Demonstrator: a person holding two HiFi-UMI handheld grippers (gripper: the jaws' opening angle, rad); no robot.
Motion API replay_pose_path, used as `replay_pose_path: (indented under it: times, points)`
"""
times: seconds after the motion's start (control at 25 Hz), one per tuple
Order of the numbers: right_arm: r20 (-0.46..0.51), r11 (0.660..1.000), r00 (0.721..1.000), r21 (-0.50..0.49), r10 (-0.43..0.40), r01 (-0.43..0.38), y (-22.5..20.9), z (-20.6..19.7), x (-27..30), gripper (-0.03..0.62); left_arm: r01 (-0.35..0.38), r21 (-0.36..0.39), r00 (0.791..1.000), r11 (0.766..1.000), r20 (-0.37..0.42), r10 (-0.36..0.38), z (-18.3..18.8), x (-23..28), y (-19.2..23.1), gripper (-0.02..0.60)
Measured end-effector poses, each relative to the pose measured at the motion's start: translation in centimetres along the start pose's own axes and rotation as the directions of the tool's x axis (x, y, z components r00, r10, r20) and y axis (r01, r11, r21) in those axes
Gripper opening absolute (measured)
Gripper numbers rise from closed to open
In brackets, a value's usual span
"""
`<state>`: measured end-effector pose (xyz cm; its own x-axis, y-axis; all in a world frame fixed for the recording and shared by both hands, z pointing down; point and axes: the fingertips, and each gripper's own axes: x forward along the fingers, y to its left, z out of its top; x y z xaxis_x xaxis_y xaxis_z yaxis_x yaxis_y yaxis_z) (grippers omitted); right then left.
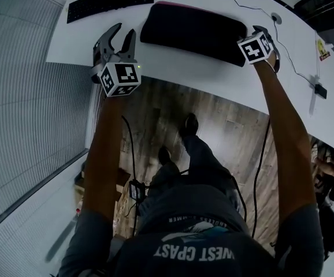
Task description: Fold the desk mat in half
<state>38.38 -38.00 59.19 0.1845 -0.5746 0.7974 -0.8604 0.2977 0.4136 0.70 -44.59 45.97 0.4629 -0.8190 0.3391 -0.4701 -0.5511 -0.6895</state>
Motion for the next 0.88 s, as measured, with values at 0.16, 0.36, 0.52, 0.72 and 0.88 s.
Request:
replay_pose_path:
  times: [0.16, 0.36, 0.52, 0.72, 0.88]
  points:
    - [0.032, 1.0, 0.999, 0.012, -0.008, 0.008, 0.2, 0.7, -2.7, 0.293, -0.009, -0.018, 1.0, 1.0, 0.025, 0.009, 1.0, -3.0, 1.6, 0.167]
    - [0.136, 0.998, 0.989, -0.007, -0.063, 0.064, 0.3, 3.2, -8.5, 0.241, -0.007, -0.036, 0.998, 0.999, 0.066, 0.009, 2.4, -7.0, 3.3, 0.16]
    - [0.227, 0.998, 0.972, 0.051, -0.054, 0.043, 1.7, 5.2, -14.0, 0.144, 0.0, -0.063, 0.995, 0.998, 0.104, 0.007, 3.4, -10.6, 4.7, 0.149]
    - [0.444, 0.998, 0.896, 0.053, 0.008, -0.035, 5.8, 10.3, -22.4, 0.039, 0.002, -0.103, 0.99, 0.995, 0.138, 0.013, 3.6, -16.1, 6.9, 0.108]
    - [0.523, 0.997, 0.851, 0.032, 0.045, -0.073, 9.7, 12.2, -28.5, 0.028, 0.009, -0.125, 0.986, 0.992, 0.165, 0.012, 3.5, -20.3, 8.1, 0.069]
